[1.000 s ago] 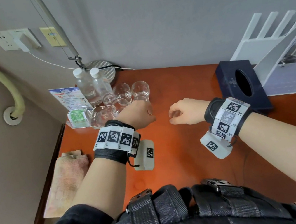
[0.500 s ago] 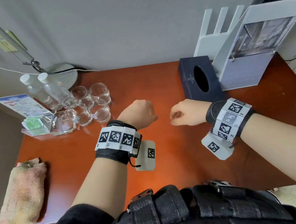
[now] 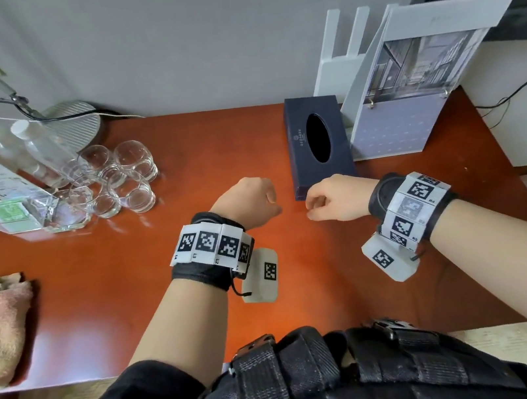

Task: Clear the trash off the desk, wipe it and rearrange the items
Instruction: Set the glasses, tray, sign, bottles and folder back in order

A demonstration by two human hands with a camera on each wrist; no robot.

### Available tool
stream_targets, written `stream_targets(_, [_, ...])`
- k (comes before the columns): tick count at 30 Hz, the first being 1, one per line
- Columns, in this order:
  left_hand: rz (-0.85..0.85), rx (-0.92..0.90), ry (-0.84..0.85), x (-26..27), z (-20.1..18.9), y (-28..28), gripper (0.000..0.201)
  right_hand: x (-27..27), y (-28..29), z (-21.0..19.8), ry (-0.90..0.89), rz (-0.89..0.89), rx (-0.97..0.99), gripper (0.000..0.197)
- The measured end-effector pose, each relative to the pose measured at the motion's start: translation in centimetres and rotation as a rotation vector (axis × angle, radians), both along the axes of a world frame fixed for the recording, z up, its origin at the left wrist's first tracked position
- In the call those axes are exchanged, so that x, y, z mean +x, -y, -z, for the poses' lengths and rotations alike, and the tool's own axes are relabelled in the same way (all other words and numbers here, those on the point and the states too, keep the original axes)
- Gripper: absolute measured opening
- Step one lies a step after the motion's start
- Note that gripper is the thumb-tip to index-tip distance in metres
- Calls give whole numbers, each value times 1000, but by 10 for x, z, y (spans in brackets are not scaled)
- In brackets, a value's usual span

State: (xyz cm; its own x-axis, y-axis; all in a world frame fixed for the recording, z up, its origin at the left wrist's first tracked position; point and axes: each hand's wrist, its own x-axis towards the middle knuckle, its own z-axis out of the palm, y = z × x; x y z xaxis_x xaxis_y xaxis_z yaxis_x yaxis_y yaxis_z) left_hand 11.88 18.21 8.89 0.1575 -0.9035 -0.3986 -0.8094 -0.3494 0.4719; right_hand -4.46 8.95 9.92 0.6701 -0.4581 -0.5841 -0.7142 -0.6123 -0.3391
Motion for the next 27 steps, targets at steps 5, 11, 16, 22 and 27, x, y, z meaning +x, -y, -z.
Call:
stream_targets(5, [65, 19, 10, 4, 2, 9, 19, -3, 1, 2, 13, 69, -2, 36])
stream_targets(11, [125, 48, 41, 19, 2, 19, 22, -5, -3, 5, 17, 161, 41, 39])
stream_targets(16, [173, 63, 31, 14, 1, 32, 23, -15, 7, 7, 31, 208, 34, 40])
stream_targets(22, [214, 40, 46, -13, -4, 65, 26, -43, 38, 6, 46, 242, 31, 42])
stream_targets(27, [224, 23, 78, -47, -7, 102, 25, -77, 84, 3, 60, 239, 21, 43])
